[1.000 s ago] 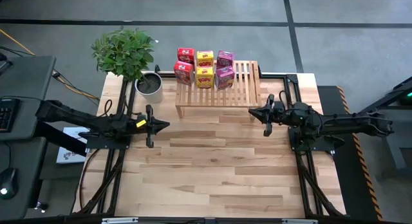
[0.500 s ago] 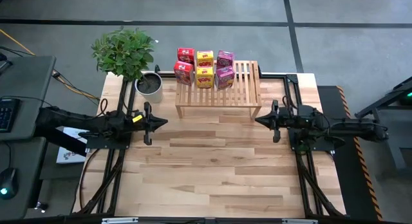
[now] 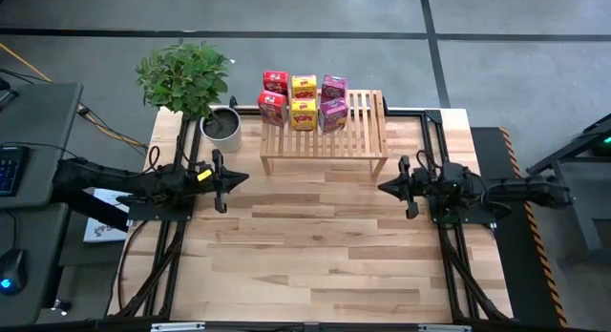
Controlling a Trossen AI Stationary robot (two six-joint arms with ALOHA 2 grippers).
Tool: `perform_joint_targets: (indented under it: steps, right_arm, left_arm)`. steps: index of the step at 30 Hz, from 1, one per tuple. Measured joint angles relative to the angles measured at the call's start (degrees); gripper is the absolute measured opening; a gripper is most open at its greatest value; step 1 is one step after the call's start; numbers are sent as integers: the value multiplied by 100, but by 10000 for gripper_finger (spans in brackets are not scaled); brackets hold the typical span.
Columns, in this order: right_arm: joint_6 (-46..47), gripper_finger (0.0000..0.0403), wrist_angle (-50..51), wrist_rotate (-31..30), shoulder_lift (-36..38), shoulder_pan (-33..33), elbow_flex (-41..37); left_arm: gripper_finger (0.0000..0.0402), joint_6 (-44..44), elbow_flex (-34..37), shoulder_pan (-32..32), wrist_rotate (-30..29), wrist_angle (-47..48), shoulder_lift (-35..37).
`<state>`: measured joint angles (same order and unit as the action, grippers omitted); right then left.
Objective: Stack cereal on shelf
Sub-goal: Return to Home Position
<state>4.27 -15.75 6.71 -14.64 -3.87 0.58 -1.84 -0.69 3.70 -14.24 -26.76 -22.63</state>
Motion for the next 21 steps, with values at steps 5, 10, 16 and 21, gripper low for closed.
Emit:
perform_joint_targets:
  steps: [5,10,16,21]
  right_arm:
    - [-325,0,-224,-841,12,64,0]
    - [-300,0,-101,-1389,10,58,0]
    - [-284,0,59,-1402,8,60,-2]
    - [-282,0,161,-1413,48,83,-2]
  left_arm:
    - [0,8,0,0,4,0,0]
    - [0,10,0,2,4,0,0]
    - [0,10,0,2,4,3,0]
    - [0,12,-11,112,7,305,327]
